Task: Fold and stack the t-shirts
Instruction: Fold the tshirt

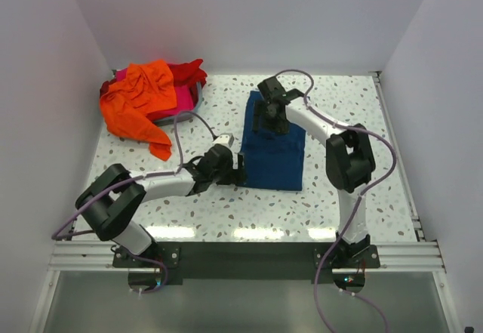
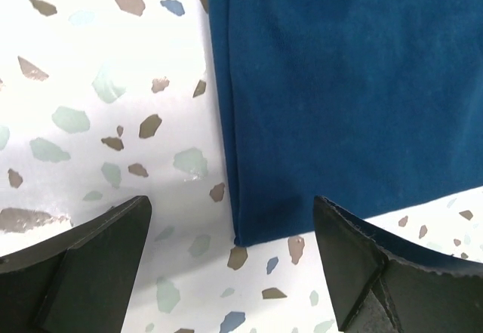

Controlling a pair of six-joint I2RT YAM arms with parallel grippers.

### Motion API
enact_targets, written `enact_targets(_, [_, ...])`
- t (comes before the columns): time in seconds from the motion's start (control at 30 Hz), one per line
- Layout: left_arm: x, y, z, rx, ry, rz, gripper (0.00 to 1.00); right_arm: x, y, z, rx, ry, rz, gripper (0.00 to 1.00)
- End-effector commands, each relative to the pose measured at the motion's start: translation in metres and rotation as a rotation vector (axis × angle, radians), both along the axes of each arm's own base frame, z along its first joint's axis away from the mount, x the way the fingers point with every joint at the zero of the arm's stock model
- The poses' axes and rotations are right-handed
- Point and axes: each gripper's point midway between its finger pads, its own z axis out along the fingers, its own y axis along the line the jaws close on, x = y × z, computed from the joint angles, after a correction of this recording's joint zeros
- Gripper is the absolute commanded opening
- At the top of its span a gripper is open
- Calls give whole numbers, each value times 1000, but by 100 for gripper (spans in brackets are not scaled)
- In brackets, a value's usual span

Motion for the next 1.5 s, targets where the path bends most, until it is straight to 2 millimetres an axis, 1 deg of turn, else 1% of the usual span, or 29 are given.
enact_targets(0.0, [-29, 25, -24, 76, 107, 20, 93, -18, -14, 45, 20, -71, -26, 77])
enact_targets(0.07, [-30, 24, -18, 57, 97, 21, 93, -29, -21, 50, 26, -80, -26, 78])
enact_targets(0.1, [-30, 24, -15, 50, 93, 23, 93, -44, -29, 36, 6, -46, -27, 78])
enact_targets(0.13, [-30, 24, -13, 40, 91, 26, 93, -50, -33, 52, 31, -84, -34, 78])
enact_targets(0.17, [-31, 23, -11, 30, 87, 26, 93, -57, -38, 51, 33, -85, -40, 78])
enact_targets(0.2, [-31, 23, -10, 25, 85, 26, 93, -75, -47, 37, 17, -53, -44, 78])
enact_targets(0.23, [-31, 21, -8, 11, 86, 23, 93, -81, -51, 49, 41, -88, -56, 78])
enact_targets(0.27, [-32, 21, -7, 4, 82, 19, 91, -89, -55, 49, 47, -91, -59, 79])
enact_targets(0.3, [-33, 20, -8, 0, 86, 16, 89, -105, -64, 33, 30, -56, -67, 79])
enact_targets(0.33, [-34, 20, -8, -2, 90, 16, 88, -112, -66, 32, 42, -54, -75, 79])
enact_targets(0.37, [-36, 21, -11, 3, 96, 11, 85, -120, -69, 39, 61, -74, -80, 79])
enact_targets(0.4, [-36, 21, -11, 2, 100, 12, 83, -135, -77, 24, 48, -40, -86, 79])
enact_targets(0.43, [-37, 20, -12, 1, 105, 8, 81, -140, -76, 23, 72, -42, -93, 79])
enact_targets(0.47, [-33, 15, -9, -21, 88, 4, 78, -146, -78, 25, 90, -53, -94, 79])
enact_targets(0.5, [-34, 15, -10, -23, 88, 0, 77, -158, -82, 12, 83, -26, -94, 79])
enact_targets(0.57, [-34, 13, -10, -31, 89, -1, 76, -166, -84, 3, 95, -6, -104, 78])
enact_targets(0.6, [-33, 14, -11, -29, 89, 2, 76, -174, -86, -5, 95, 13, -103, 78])
enact_targets(0.67, [-32, 12, -10, -35, 86, 4, 75, -178, -83, -11, 117, 23, -103, 77])
enact_targets(0.7, [-32, 12, -10, -34, 87, 0, 75, -182, -85, -18, 114, 36, -106, 77])
enact_targets(0.8, [-33, 11, -13, -33, 93, -1, 73, -184, -87, -26, 106, 41, -118, 74])
enact_targets(1.0, [-34, 8, -15, -45, 100, -7, 71, -185, -90, -39, 90, 54, -134, 71])
enact_targets(1.13, [-35, 5, -17, -53, 104, -12, 70, -182, -89, -44, 94, 54, -139, 70])
enact_targets(1.23, [-34, 5, -20, -46, 110, -12, 68, -181, -90, -49, 86, 61, -147, 69])
enact_targets(1.37, [-37, 6, -27, -36, 124, -13, 62, -185, -98, -58, 57, 73, -164, 68])
enact_targets(1.47, [-38, 6, -31, -30, 129, -15, 58, -187, -104, -60, 47, 74, -179, 67])
